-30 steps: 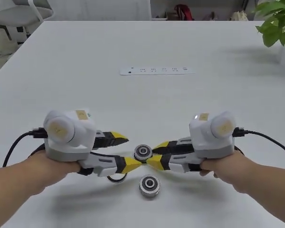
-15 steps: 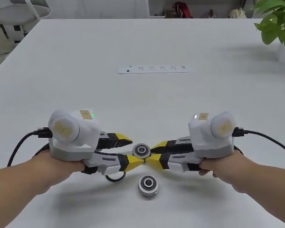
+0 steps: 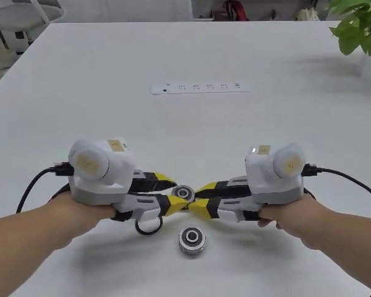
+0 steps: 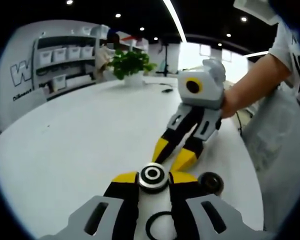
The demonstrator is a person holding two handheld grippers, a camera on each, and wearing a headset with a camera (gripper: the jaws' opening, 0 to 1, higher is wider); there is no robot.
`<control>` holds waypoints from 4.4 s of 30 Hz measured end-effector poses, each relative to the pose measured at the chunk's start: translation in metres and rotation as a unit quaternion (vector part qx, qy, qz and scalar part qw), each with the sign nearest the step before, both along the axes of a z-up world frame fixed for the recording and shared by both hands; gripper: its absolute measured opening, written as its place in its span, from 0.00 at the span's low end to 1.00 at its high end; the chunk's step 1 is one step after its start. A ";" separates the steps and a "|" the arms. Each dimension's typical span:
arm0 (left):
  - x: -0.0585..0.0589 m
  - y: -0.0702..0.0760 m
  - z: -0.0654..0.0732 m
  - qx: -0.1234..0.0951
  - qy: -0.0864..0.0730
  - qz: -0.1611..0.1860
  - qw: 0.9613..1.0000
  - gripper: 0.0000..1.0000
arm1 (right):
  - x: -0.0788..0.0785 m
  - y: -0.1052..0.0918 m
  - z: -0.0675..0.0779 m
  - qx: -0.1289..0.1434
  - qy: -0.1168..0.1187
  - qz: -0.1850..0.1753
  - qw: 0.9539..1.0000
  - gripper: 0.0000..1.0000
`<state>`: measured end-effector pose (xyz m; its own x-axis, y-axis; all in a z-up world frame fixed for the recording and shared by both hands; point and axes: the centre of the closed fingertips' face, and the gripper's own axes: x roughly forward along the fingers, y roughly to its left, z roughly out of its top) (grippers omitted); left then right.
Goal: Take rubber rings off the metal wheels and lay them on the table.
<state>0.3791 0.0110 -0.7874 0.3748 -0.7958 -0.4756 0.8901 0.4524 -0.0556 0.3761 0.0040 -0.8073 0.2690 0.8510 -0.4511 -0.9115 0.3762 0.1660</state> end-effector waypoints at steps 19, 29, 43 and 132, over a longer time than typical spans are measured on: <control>0.002 -0.003 -0.003 0.019 -0.021 0.001 1.000 0.14 | -0.001 0.000 0.000 -0.001 -0.006 0.001 1.000 0.14; 0.001 -0.002 -0.004 0.016 -0.024 0.012 0.999 0.13 | -0.001 0.000 0.000 -0.002 -0.005 -0.004 1.000 0.13; 0.000 -0.002 -0.004 0.019 -0.026 0.025 0.999 0.13 | -0.004 -0.004 -0.003 -0.014 0.005 -0.023 1.000 0.04; -0.011 0.003 0.006 0.026 -0.032 0.017 0.999 0.26 | 0.001 0.005 0.028 0.099 0.094 -0.085 0.987 0.00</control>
